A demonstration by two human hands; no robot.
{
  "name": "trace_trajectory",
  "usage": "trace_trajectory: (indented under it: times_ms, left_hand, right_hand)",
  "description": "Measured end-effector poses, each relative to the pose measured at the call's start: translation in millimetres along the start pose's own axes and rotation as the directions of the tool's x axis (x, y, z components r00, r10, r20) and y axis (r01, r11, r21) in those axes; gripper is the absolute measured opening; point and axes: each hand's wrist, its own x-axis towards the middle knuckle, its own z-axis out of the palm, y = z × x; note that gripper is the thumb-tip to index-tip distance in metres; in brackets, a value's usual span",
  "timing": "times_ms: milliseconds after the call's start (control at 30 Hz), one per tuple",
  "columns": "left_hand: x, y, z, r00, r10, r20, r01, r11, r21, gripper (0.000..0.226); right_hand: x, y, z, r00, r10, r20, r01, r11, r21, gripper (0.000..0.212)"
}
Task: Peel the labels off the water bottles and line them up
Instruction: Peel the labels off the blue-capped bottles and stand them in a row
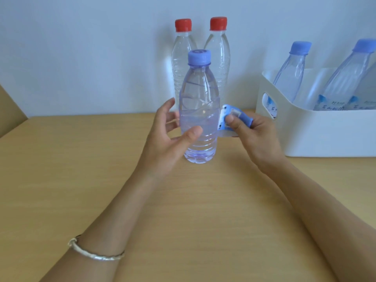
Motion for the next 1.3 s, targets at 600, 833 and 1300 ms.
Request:
trace_trajectory:
  times_ms: [600,833,1300]
  left_hand:
    - [5,-3,27,0.973,-0.133,0.19,0.105,0.983,0.148,0.042]
    - [28,98,89,0.993,0.089,0.083,-0.098,0.99,0.103,0.064]
    - [32,147,186,0.981,0.088,0.173,-0.11,0.987,0.119,0.06]
  right_hand:
    - [-12,-33,1,0.992,0.073,-0.103,-0.075,0.997,-0.015,0.02]
    - [15,-100,-86,0.966,-0.144,-0.213,0.107,0.979,-0.176,0.017]
    - [2,-79,-223,0.934,0.252,-0.252,-0.357,0.678,-0.643,0.066]
